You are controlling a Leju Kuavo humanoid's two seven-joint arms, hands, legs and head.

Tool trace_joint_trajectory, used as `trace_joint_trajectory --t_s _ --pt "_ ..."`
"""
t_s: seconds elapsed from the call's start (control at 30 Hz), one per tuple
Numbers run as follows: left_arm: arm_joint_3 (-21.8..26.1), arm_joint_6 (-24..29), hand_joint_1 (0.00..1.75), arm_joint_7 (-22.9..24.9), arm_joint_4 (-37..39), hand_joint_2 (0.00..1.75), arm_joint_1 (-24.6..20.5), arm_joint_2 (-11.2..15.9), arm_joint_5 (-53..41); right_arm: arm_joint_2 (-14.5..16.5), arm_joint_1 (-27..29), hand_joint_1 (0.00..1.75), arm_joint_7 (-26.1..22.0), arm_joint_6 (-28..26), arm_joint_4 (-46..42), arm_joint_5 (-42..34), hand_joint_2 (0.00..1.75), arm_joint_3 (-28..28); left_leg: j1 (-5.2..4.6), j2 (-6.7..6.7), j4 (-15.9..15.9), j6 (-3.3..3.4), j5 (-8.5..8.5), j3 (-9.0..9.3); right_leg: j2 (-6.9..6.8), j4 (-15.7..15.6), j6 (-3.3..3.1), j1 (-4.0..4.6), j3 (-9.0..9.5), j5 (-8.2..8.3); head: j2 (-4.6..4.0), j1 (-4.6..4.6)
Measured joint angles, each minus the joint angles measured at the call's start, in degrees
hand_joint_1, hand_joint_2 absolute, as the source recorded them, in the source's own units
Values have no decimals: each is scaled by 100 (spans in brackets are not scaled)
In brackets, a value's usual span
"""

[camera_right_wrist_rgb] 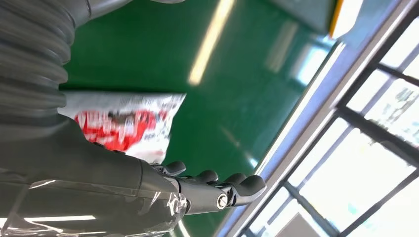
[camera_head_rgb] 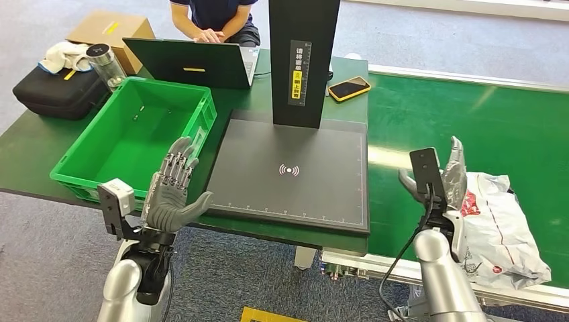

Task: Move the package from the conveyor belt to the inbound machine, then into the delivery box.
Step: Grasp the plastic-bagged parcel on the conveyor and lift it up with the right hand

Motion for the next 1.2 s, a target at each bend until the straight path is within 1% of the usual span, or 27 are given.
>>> trace_joint_trajectory --t_s 0.13,0.2,0.27,0.37,0.43,0.57,0.73,0.83,0.9,1.0,1.2 --pt "-74 1 0 -13 100 175 -101 27 85 -368 -401 0 557 2 944 376 175 -200 0 -4 1 0 0 -3 -3 0 0 0 -1 0 -1 0" --pt "-100 1 0 -21 154 175 -137 42 114 -508 -511 0 734 63 1321 477 175 -268 0 -5 0 0 0 -6 -4 0 0 0 -2 0 0 1" --pt "-108 1 0 -27 199 175 -164 50 129 -599 -582 0 860 116 1600 549 175 -311 0 -4 0 0 -1 -6 -2 0 0 1 -4 0 -1 -1" --pt "-114 1 0 -36 257 175 -203 57 148 -691 -676 0 1272 420 1993 761 175 -332 1 -4 -1 0 0 -6 -2 0 -1 2 -6 -1 -1 -1" --pt "-113 9 0 -39 291 175 -226 60 154 -718 -686 0 1547 569 2214 934 175 -331 2 -5 -3 0 0 -6 -4 0 -1 3 -6 -1 -1 -1" --pt "-108 52 0 -39 315 175 -229 66 151 -702 -548 0 2075 636 2481 1278 175 -323 2 -5 -4 0 0 -9 -3 0 -1 3 -7 -1 -1 -1" --pt "-100 63 0 -28 315 175 -222 74 123 -658 -398 0 2477 663 2587 1524 175 -315 2 -5 -4 0 0 -9 -4 0 -1 2 -9 -2 -1 1" --pt "-97 42 0 8 315 175 -195 73 65 -648 -245 0 3009 733 2587 1924 175 -338 1 -7 -4 0 -1 -9 -9 -1 -1 2 -7 -2 -1 0" --pt "-96 34 0 34 315 175 -166 72 41 -645 -133 0 3258 808 2590 2248 175 -384 1 -6 -4 0 -1 -9 -9 -1 -1 1 -8 -2 -1 -1" --pt "-95 33 0 69 313 175 -137 68 38 -649 -71 0 3334 920 2660 2497 175 -500 1 -5 -3 0 -1 -7 -7 -2 -1 2 -7 -2 -2 -1" --pt "-92 33 0 91 310 175 -115 67 38 -656 -93 0 3336 967 2789 2532 175 -666 2 -6 -2 1 0 3 -8 -4 0 2 7 -2 -1 -1"
